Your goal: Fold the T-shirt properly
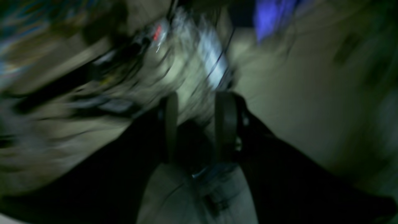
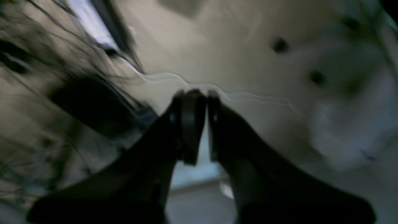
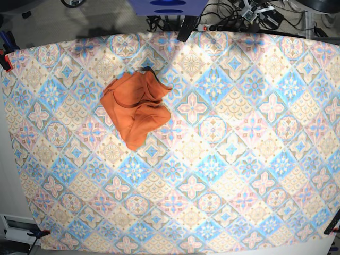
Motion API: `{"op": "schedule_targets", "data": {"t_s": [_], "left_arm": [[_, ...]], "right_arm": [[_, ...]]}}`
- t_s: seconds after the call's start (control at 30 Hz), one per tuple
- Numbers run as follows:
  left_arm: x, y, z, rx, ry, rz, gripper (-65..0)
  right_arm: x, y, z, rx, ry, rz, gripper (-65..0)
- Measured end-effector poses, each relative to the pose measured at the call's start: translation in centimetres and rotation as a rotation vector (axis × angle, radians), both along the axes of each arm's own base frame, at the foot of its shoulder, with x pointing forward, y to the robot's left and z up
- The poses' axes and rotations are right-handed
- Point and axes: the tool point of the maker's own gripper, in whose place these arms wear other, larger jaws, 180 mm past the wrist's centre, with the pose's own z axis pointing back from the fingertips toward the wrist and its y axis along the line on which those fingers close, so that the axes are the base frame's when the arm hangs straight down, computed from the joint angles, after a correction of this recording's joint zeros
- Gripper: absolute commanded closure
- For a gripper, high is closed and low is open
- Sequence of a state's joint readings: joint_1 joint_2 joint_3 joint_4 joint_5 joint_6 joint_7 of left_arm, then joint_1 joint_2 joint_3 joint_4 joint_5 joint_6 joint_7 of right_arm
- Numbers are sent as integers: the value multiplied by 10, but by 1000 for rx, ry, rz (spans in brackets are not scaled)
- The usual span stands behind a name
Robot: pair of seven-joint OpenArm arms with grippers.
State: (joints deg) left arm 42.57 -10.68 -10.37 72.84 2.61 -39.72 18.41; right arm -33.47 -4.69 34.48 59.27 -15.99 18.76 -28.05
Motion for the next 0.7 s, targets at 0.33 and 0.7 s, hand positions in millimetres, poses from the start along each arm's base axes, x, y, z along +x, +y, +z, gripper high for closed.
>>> {"op": "schedule_targets", "data": {"t_s": [0.33,0.7], "left_arm": [[4,-36,-92,-163,199,426,-185],[76,-50,-101,-94,-8,355,-187]], "right_arm": [[32,42,-62,181,-64,-44,-58],[150,84,-73,292,-263,-53,-60]]}}
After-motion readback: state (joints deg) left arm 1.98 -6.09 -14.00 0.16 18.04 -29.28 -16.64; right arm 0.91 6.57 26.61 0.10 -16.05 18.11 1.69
